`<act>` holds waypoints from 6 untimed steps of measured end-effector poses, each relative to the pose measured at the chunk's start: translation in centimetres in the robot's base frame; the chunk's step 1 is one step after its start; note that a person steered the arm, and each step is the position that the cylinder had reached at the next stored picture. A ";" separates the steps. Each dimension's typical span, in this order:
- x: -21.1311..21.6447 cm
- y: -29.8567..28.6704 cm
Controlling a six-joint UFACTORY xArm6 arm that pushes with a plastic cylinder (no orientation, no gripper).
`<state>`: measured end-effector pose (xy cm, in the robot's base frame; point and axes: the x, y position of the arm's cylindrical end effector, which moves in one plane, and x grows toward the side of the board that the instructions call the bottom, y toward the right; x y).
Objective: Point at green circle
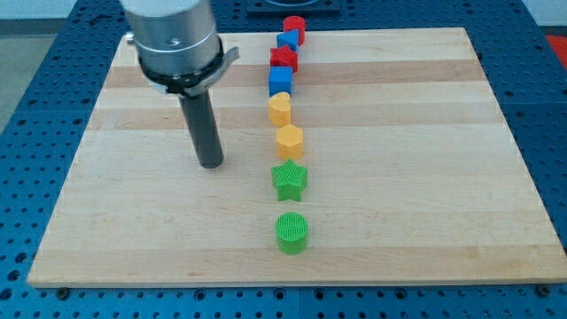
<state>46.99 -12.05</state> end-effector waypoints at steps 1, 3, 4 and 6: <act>4.4 -0.6; 14.8 2.9; 14.8 3.6; 14.3 7.5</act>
